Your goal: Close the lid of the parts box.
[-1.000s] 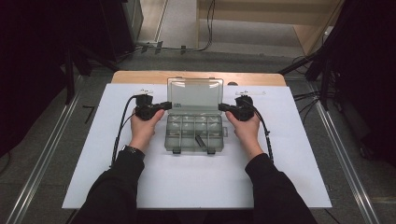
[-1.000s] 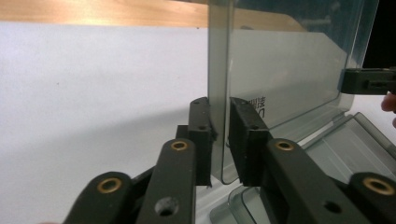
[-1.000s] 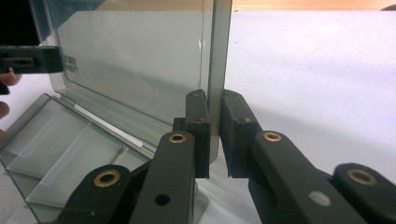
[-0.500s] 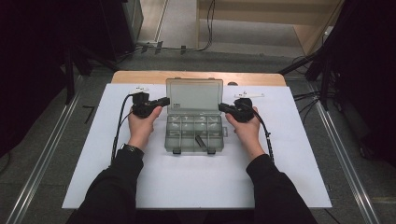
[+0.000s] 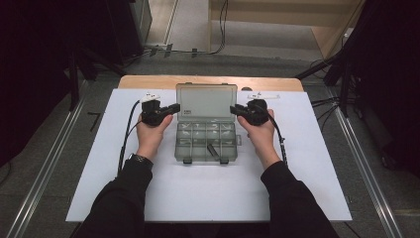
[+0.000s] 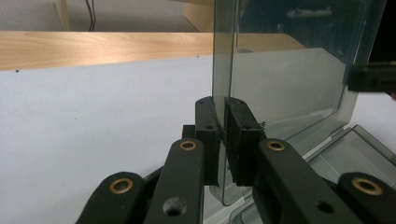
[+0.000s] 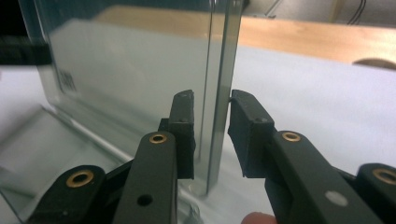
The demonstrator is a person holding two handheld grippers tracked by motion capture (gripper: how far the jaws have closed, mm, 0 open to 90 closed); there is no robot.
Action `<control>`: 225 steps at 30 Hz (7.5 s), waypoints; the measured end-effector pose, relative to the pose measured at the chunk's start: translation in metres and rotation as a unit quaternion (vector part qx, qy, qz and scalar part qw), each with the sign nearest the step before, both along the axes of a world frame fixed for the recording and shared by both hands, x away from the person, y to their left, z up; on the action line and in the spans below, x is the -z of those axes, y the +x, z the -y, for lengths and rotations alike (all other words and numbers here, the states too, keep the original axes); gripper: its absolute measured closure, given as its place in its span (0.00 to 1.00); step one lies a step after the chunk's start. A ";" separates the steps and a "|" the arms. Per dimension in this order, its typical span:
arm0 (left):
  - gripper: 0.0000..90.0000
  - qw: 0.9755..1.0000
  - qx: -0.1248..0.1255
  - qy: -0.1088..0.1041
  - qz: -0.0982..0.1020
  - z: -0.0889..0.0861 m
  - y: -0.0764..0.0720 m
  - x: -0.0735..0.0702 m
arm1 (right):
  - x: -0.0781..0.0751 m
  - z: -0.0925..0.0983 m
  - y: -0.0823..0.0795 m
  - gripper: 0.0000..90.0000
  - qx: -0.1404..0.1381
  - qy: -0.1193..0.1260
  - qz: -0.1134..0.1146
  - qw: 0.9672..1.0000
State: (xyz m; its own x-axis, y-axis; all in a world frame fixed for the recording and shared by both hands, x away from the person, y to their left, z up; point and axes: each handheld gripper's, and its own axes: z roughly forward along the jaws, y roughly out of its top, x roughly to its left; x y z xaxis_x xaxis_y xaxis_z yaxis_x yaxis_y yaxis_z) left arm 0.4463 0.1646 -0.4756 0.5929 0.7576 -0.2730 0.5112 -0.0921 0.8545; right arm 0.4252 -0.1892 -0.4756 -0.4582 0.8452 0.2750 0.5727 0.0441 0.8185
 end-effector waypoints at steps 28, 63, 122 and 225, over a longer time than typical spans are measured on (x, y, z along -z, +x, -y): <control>0.86 0.998 0.017 -0.062 -0.010 -0.023 -0.003 -0.016 | -0.017 0.002 -0.002 0.91 0.011 0.004 0.035 0.999; 1.00 0.993 0.031 -0.082 -0.078 -0.007 0.026 -0.008 | -0.011 0.007 -0.023 0.88 -0.012 0.007 0.093 0.996; 1.00 0.994 0.065 -0.077 -0.033 -0.002 -0.003 -0.019 | -0.015 0.017 -0.036 0.97 -0.001 0.042 0.062 0.997; 1.00 0.996 0.088 -0.010 0.004 -0.019 -0.137 0.020 | 0.020 -0.011 -0.149 0.97 -0.065 -0.018 0.092 0.994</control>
